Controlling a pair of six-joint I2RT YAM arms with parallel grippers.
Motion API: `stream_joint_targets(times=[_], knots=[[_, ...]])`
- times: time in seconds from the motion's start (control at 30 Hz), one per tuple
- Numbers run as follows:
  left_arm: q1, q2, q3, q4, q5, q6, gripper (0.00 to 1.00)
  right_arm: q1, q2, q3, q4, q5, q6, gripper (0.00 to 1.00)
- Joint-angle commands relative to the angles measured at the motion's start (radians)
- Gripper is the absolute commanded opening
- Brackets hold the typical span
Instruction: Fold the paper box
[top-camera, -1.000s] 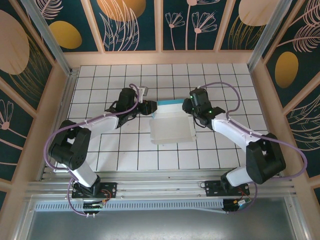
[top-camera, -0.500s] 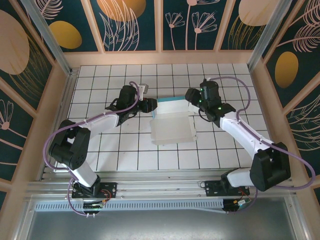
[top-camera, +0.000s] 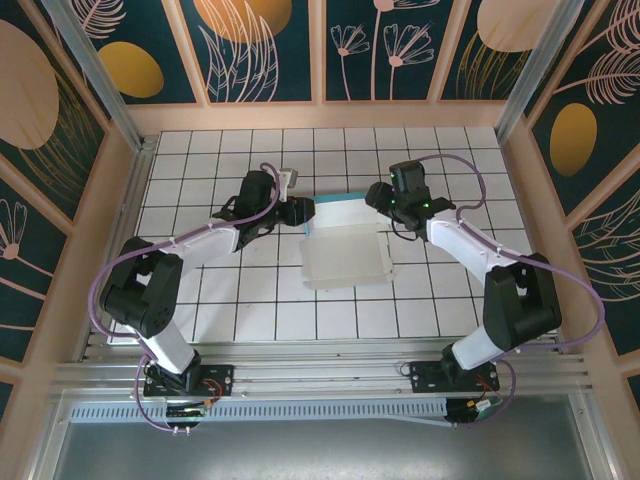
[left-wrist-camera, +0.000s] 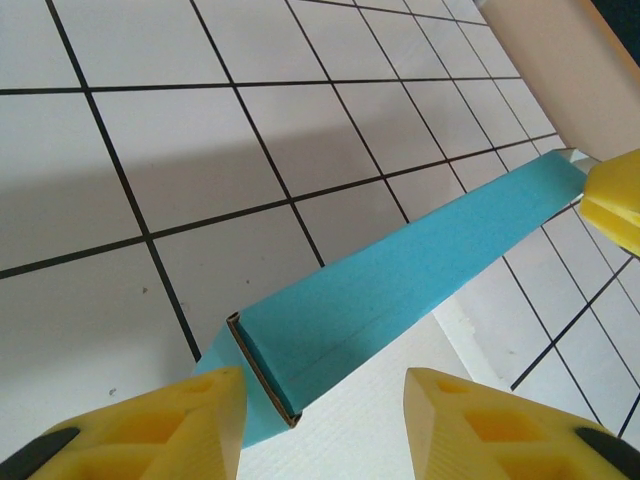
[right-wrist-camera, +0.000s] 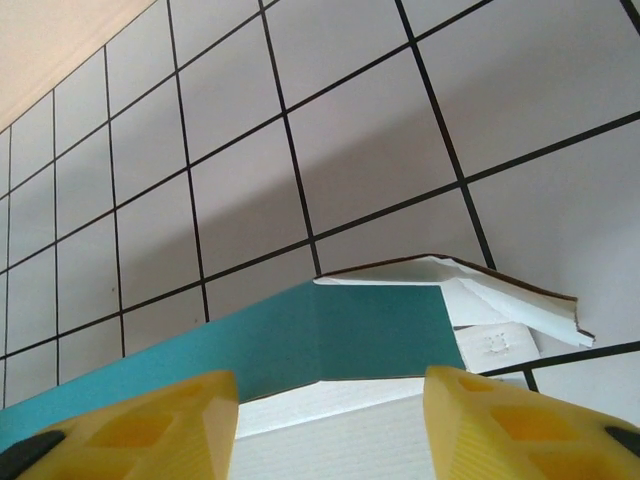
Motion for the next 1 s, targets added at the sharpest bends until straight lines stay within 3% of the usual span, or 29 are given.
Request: stream_joint_targets(times=[0.0,0.17,0.3,0.43,0.6,0.8,0.97], knots=[[-0.012,0.013,0.026,-0.006,0.009,0.009,0.45,-0.007,0.024,0.018,0.03,-0.023,0.016,0.51],[-0.011,-0.037,0.023,-0.028,-0.033,-0.006,0.49,-0.002,0.001,0.061,-0.045,-0.007,0.011,0.56],[-0.011,-0.149,0.001,-0.075,-0.205,-0.102,0.58,0.006,-0.061,0.067,-0.085,0.019,0.0,0.57],[-0.01,-0.145,0.065,-0.212,-0.305,-0.251,0.58,-0.014,-0.051,0.113,-0.126,0.018,-0.037,0.57],[-0.007,-0.014,0.236,-0.411,-0.231,-0.361,0.56,-0.052,0.044,0.224,-0.215,-0.05,-0.098,0.58],[-0.007,0.013,0.14,-0.238,-0.061,-0.569,0.56,-0.055,0.111,0.289,-0.25,-0.109,-0.122,0.55],[-0.008,0.008,0.091,-0.19,-0.091,-0.587,0.59,-0.056,0.132,0.294,-0.258,-0.107,-0.121,0.55]])
